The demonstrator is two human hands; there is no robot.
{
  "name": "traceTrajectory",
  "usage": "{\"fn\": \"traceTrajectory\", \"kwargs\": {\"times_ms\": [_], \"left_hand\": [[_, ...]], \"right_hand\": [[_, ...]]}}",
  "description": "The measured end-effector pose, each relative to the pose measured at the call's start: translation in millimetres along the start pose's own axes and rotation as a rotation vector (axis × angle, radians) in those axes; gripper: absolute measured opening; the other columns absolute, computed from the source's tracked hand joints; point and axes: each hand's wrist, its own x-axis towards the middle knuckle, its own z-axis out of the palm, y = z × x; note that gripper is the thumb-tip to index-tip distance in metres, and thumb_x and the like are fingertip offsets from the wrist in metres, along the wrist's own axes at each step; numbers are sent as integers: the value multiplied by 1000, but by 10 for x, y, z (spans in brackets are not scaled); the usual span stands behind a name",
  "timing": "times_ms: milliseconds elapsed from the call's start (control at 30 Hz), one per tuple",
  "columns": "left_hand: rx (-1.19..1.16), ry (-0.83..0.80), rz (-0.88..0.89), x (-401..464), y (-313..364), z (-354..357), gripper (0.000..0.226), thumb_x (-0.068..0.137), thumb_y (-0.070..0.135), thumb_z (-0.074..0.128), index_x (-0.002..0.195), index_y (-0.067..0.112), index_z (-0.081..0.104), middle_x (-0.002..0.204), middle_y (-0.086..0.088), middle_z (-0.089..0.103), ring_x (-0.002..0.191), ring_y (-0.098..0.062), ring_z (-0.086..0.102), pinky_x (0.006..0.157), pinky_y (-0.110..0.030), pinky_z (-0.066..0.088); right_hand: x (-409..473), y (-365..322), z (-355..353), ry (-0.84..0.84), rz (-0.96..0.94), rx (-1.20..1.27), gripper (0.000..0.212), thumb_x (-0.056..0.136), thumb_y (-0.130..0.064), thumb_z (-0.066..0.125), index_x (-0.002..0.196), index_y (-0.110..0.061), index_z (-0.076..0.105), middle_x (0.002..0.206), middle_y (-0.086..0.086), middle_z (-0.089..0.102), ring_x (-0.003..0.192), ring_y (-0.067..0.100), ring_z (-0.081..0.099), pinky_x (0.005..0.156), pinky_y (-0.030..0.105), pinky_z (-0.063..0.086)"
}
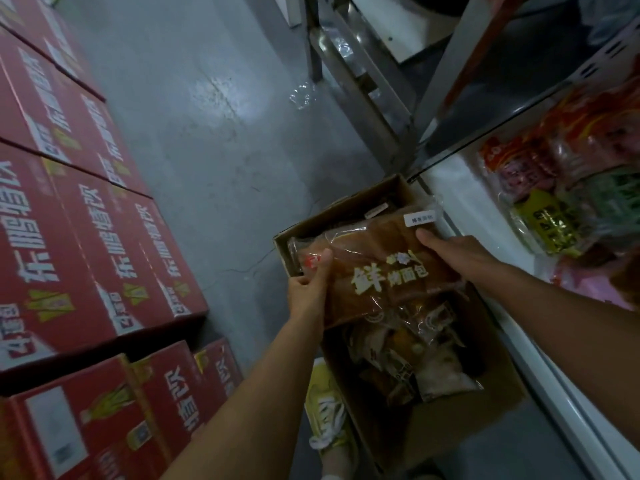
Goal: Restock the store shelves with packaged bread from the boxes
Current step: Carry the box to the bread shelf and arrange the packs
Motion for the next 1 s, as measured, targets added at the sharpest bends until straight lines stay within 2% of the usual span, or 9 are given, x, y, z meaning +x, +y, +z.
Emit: {"fn": "traceTrajectory", "kwargs": {"times_ms": [67,167,333,400,500,633,733,900,1000], "left_hand": [[-9,-2,23,-68,27,-6,108,31,80,78,112,12,56,110,-9,67,102,-30,65,92,-55,53],[3,-3,82,-151,19,-42,99,34,79,77,101,7,69,100,-12,74,94,-30,70,87,-54,56],[-46,59,102,-466,95,-161,126,24,84,79,125,13,53,114,-12,67,98,-32,69,85,-57,56],[-41,48,138,-711,216,-212,105,32,83,76,113,18,61,109,-10,69,98,-32,68,90,-55,55],[-32,51,161,-1123,367,-322,54,59,69,73,85,23,62,91,-4,69,93,-30,68,91,-53,55],[-89,27,175,-1613,496,-467,43,72,62,69,89,24,61,93,-5,69,96,-32,68,91,-57,54],[-132,41,175,-2015,616,-543,52,75,65,65,100,20,57,96,-6,63,98,-33,63,94,-58,51],[-127,-2,240,-2717,859,-646,57,77,69,60,102,19,53,91,-4,61,92,-31,61,95,-58,50],[-101,-85,287,-3219,1017,-712,55,81,65,60,104,16,57,90,-5,65,84,-27,65,85,-52,56]], "right_hand": [[-105,66,-4,11,-42,132,65,76,-66,66,115,-14,65,108,11,69,95,28,65,93,43,52],[-246,140,16,66,-72,230,63,66,-75,66,96,-20,65,99,6,70,92,26,67,89,51,54],[-708,84,-22,114,-118,268,62,71,-79,59,89,-20,59,97,5,66,89,23,63,86,40,52],[-971,6,-46,147,-162,310,49,80,-66,60,85,-18,56,94,6,64,88,23,62,82,38,52],[-1360,-98,-104,186,-224,363,56,81,-62,62,94,-8,58,94,8,64,87,22,62,74,35,52],[-1900,-272,-263,223,-303,400,47,84,-60,61,83,-13,55,83,3,61,79,19,61,67,32,49],[-2352,-438,-429,273,-379,403,40,89,-50,60,71,-18,45,69,-4,50,65,10,51,54,20,36],[-3030,-596,-730,316,-452,493,48,85,-55,62,82,-7,59,79,4,62,76,18,60,60,27,44],[-3554,-700,-975,339,-477,560,42,88,-50,62,98,-10,65,81,-2,62,77,14,60,68,28,50]]}}
